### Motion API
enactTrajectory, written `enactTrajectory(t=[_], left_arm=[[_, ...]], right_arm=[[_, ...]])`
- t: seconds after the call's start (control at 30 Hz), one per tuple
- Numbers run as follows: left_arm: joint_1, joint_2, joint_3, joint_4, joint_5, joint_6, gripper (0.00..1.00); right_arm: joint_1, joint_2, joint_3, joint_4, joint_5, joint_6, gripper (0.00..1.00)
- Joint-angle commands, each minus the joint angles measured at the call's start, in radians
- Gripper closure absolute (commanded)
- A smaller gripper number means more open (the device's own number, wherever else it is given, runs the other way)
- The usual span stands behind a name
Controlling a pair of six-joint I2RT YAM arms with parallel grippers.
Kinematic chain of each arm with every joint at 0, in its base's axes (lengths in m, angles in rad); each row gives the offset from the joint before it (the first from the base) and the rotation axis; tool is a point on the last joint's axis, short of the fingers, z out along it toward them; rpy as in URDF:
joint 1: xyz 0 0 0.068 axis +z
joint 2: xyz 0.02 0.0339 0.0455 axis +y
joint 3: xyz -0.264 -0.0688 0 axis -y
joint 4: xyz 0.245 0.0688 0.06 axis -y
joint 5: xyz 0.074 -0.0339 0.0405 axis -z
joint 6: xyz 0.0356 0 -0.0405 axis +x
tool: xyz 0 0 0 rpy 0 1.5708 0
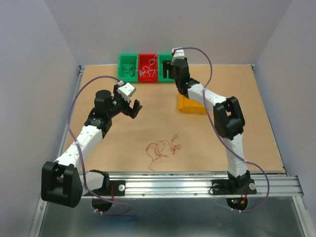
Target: Untangle the cables
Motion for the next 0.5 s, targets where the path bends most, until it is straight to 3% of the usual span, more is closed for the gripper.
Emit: enactTrajectory(t=[0.0, 0.13, 0.23, 0.37, 0.43, 0.47], left_arm=[[-0.056, 0.071, 0.086, -0.122, 0.165, 0.106, 0.02], [-0.212, 0.106, 0.097, -0.263, 0.179, 0.257, 0.01], [-0.289, 0.113, 0.097, -0.314, 0.19, 0.308, 0.01], [-0.379, 0.128, 0.094, -0.389, 0.176, 0.374, 0.01], [-0.413, 0.159, 0.091, -0.39, 0.107, 0.371, 0.01], [-0.435, 0.174, 0.095, -0.39, 0.074, 0.37, 0.01]], right_arm=[[-0.002, -0.212, -0.186, -0.115, -0.173, 0.046, 0.17], [-0.004, -0.499, -0.451, -0.122, -0.266, 0.046, 0.03], [-0.004, -0.616, -0.609, -0.141, -0.306, 0.051, 0.01], [0.001, -0.736, -0.696, -0.227, -0.359, 0.062, 0.01], [0.028, -0.764, -0.7, -0.34, -0.328, 0.06, 0.05], [0.06, -0.771, -0.699, -0.371, -0.229, 0.06, 0.05]])
